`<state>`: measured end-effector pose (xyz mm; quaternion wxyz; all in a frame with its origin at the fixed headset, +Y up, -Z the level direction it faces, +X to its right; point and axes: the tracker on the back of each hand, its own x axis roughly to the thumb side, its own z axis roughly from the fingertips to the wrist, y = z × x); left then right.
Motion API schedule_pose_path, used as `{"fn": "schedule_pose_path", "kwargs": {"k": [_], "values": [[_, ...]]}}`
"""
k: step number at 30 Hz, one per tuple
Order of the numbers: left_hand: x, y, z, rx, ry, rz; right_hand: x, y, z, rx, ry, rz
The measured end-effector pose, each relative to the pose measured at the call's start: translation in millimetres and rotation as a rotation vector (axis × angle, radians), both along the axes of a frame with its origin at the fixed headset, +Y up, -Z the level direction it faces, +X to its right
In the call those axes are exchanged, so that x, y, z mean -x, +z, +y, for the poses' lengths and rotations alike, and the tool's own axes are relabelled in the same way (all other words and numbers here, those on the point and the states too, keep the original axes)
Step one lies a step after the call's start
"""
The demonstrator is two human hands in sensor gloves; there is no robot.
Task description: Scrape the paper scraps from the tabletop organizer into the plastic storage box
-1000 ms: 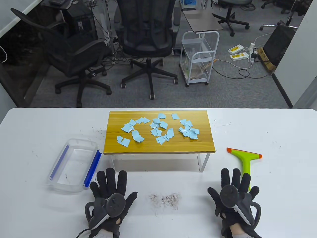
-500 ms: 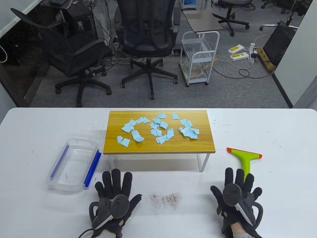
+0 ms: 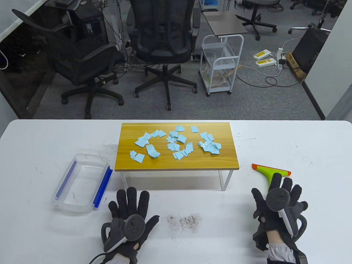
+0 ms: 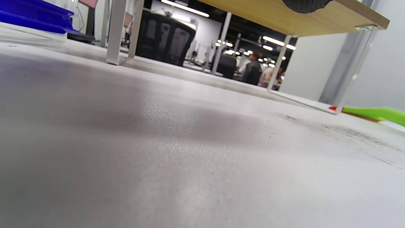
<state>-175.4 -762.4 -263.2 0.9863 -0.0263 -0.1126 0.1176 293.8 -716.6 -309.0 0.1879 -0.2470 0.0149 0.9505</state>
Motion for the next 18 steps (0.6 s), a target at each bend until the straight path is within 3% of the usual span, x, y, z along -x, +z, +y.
{"fn": "schedule_pose_path", "kwargs": {"k": [6, 12, 15, 18], "values": [[0.9, -0.5, 0.2, -0.005, -0.002, 0.007, -22.1, -32.0, -16.1, 0.175, -0.032, -0.101], [3.2, -1.6, 0.0, 0.0, 0.003, 0.019, -22.4, -52.4, -55.7, 0.507, -0.006, -0.149], [3.2, -1.3, 0.7, 0.001, -0.002, 0.021, -16.7, -54.9, -68.0, 0.54, 0.032, -0.144], [3.5, -1.7, 1.1, -0.004, -0.002, 0.022, -10.3, -56.8, -66.4, 0.508, 0.115, -0.168]]}}
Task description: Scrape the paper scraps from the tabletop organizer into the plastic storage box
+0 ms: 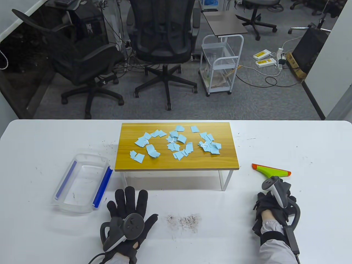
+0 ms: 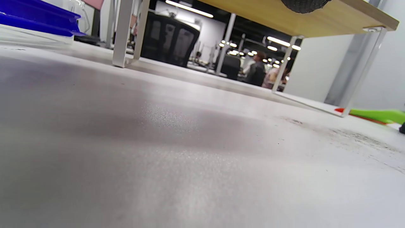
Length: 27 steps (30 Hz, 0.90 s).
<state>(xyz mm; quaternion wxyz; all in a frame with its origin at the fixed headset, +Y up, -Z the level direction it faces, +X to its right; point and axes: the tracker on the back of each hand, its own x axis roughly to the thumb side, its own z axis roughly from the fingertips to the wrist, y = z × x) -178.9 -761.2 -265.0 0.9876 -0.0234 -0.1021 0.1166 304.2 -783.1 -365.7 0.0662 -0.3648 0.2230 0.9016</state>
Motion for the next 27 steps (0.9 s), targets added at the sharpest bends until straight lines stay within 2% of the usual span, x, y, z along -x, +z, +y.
{"fn": "schedule_pose_path", "kwargs": {"k": [4, 9, 14, 18, 20, 23, 26, 27], "values": [[-0.1, 0.4, -0.2, -0.004, -0.002, -0.003, 5.9, -2.1, 6.0, -0.011, 0.07, -0.004], [0.2, 0.8, 0.2, -0.012, 0.0, -0.006, 3.1, -3.2, 27.6, -0.183, 0.035, -0.042], [-0.3, 0.9, 0.0, -0.018, -0.004, -0.009, 3.7, -4.0, 64.6, -0.359, -0.034, -0.014], [-1.6, 1.7, 0.2, -0.014, -0.009, -0.014, 11.0, -6.4, 111.1, -0.54, -0.077, 0.063], [-2.0, 1.8, 0.2, -0.015, -0.006, -0.012, 22.6, -7.8, 142.9, -0.619, -0.049, 0.134], [-2.6, 1.9, 0.3, -0.012, -0.006, -0.01, 38.5, -9.7, 171.6, -0.679, -0.012, 0.217], [-3.3, 2.1, 0.1, -0.009, -0.011, -0.012, 69.6, -13.7, 208.9, -0.742, 0.006, 0.356], [-3.3, 2.1, 0.2, -0.009, -0.012, -0.013, 75.5, -14.8, 214.1, -0.747, 0.005, 0.383]]}}
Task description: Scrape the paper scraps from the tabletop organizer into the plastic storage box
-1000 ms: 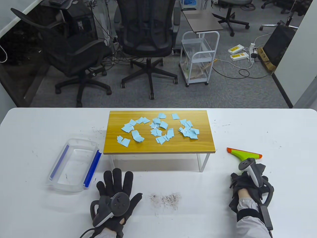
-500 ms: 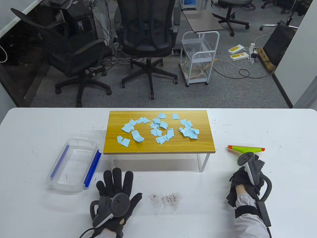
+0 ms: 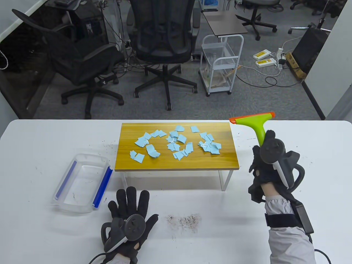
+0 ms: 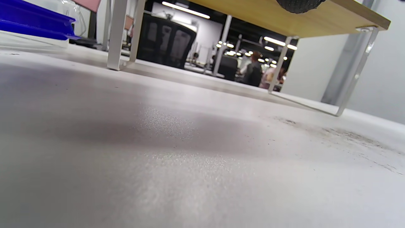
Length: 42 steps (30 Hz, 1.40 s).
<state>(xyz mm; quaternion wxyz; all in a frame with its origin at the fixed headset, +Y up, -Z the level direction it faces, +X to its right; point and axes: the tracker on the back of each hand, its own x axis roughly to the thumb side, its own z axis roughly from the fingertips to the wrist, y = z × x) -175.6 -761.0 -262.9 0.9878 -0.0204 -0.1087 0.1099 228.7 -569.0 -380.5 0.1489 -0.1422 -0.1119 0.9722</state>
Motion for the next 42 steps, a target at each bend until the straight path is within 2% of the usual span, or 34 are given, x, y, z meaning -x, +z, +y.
{"fn": "schedule_pose_path", "kwargs": {"k": [2, 9, 15, 19, 24, 33, 36, 39, 42], "values": [[0.1, 0.1, 0.2, -0.004, -0.006, 0.005, 26.0, -2.7, 20.6, -0.034, 0.033, 0.107], [1.9, -0.1, 1.9, -0.012, -0.006, 0.022, 112.5, -9.9, 58.6, -0.033, 0.171, 0.371], [3.4, -0.8, 2.6, -0.011, -0.01, 0.029, 177.5, -14.2, 60.6, 0.03, 0.254, 0.603], [4.0, -1.2, 3.4, -0.018, -0.013, 0.031, 218.3, -19.9, 51.0, 0.111, 0.32, 0.772], [4.5, -1.4, 3.6, -0.019, -0.016, 0.029, 249.0, -28.4, 36.5, 0.212, 0.368, 0.9], [4.8, -1.7, 4.3, -0.019, -0.012, 0.028, 271.5, -43.4, 33.7, 0.325, 0.307, 0.987], [4.8, -1.4, 4.7, -0.017, -0.014, 0.026, 274.2, -47.8, 32.8, 0.351, 0.338, 0.984], [5.0, -1.3, 4.9, -0.022, -0.015, 0.027, 272.9, -54.7, 26.4, 0.451, 0.337, 0.982], [4.8, -1.3, 4.5, -0.009, -0.01, 0.025, 267.2, -61.7, 18.6, 0.48, 0.431, 0.898]]}}
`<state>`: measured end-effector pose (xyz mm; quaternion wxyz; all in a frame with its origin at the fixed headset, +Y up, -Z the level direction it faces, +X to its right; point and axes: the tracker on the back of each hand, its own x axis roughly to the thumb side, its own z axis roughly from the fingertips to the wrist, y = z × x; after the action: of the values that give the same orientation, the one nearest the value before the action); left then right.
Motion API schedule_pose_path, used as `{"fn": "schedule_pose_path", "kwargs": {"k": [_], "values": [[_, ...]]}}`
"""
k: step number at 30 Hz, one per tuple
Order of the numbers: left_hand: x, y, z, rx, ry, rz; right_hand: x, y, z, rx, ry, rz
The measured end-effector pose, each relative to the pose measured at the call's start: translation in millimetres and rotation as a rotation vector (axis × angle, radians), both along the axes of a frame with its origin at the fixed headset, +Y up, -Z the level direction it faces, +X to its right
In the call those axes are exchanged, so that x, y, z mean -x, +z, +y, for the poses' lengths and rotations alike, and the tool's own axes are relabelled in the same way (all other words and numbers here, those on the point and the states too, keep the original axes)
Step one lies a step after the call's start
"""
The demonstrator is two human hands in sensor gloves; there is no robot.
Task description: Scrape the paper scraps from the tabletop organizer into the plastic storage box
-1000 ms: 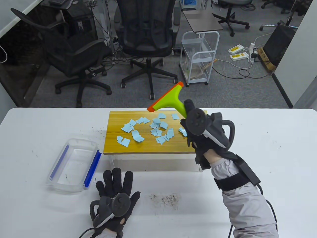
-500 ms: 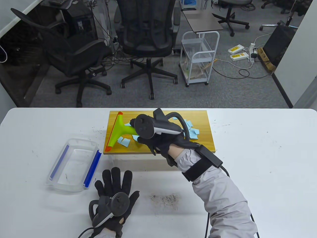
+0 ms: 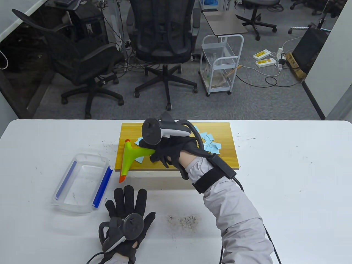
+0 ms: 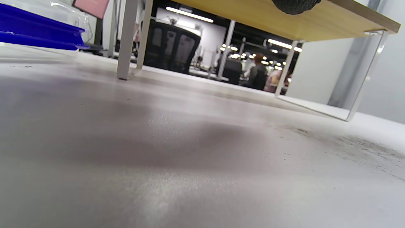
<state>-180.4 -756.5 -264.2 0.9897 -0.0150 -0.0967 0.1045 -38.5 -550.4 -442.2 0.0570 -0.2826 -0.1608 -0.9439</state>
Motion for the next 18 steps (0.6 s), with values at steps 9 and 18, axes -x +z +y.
{"fn": "schedule_pose_path", "kwargs": {"k": [9, 18], "values": [[-0.3, 0.0, -0.1, 0.002, 0.001, -0.002, -19.2, -5.5, -1.6, -0.355, 0.344, -0.119], [-1.8, 0.2, 0.2, 0.013, 0.006, -0.011, -43.9, -4.0, 17.1, -0.436, 0.323, -0.135]]}}
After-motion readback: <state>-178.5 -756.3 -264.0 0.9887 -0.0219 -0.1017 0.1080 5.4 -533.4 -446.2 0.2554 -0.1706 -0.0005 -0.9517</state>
